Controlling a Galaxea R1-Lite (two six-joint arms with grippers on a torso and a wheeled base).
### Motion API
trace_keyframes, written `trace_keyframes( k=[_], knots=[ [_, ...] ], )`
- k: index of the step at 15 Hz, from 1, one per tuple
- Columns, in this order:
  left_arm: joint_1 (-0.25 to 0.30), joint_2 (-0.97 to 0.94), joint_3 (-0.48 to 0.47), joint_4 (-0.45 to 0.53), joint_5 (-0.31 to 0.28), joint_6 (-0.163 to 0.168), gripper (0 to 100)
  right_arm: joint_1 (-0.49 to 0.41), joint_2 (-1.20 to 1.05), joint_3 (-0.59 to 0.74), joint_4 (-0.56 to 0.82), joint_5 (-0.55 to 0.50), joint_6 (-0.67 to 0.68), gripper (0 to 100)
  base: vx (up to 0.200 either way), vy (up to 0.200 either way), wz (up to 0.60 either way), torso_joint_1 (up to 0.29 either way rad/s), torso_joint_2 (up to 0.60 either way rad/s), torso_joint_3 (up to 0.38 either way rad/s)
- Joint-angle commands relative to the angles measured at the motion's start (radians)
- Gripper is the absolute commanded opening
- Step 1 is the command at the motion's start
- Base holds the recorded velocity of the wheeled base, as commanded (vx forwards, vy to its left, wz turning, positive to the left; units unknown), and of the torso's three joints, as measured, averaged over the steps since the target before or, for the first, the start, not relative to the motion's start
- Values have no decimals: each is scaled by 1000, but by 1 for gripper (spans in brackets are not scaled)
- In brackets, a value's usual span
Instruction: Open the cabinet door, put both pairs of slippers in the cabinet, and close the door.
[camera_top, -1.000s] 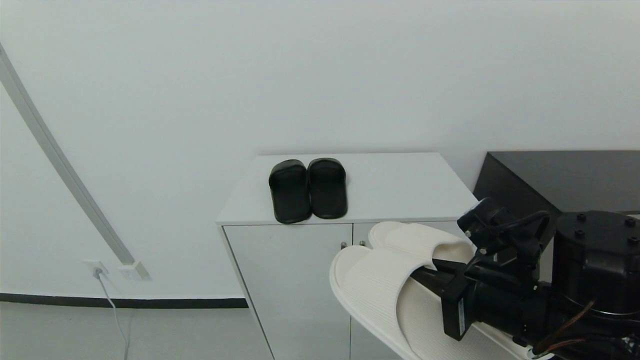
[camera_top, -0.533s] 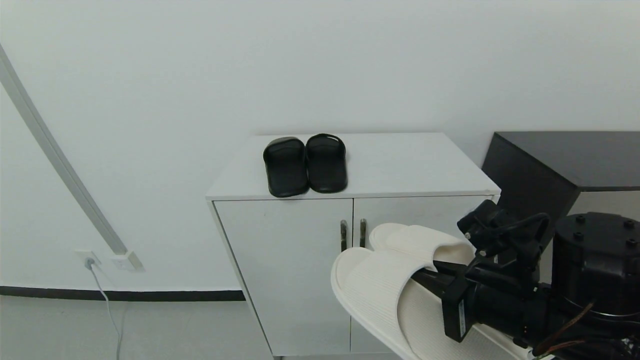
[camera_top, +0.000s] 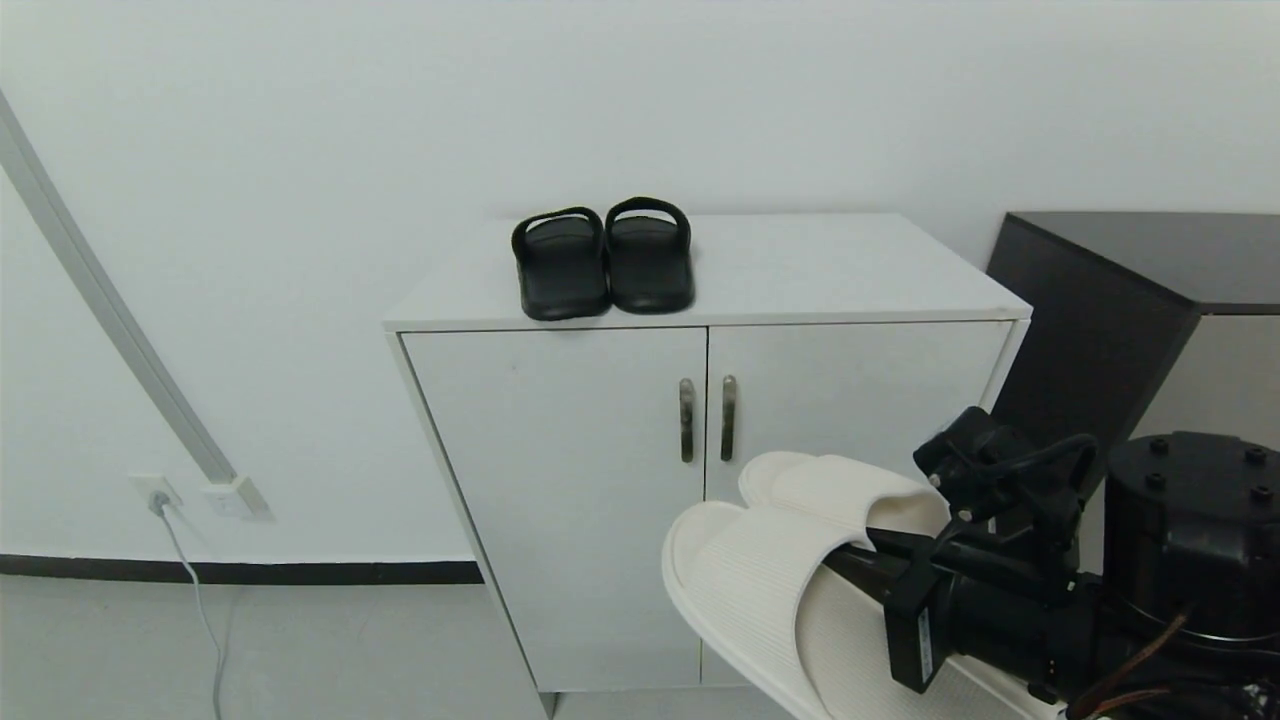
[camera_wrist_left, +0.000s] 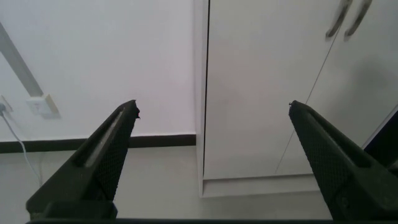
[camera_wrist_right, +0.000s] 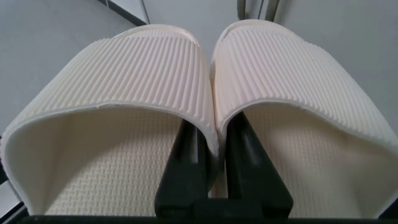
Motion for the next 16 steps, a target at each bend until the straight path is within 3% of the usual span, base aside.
trace_keyframes(
  k=[1,9,16],
  knots=[
    [0,1,0,0,0,0,100,0,2,5,0,1,1,0,0,0,0,-159,505,325],
    [0,1,0,0,0,3,100,-14,16,18,0,20,4,0,0,0,0,-119,465,342],
    [0,1,1,0,-5,9,100,-14,22,28,-2,20,2,0,0,0,0,-27,356,324]
  ],
)
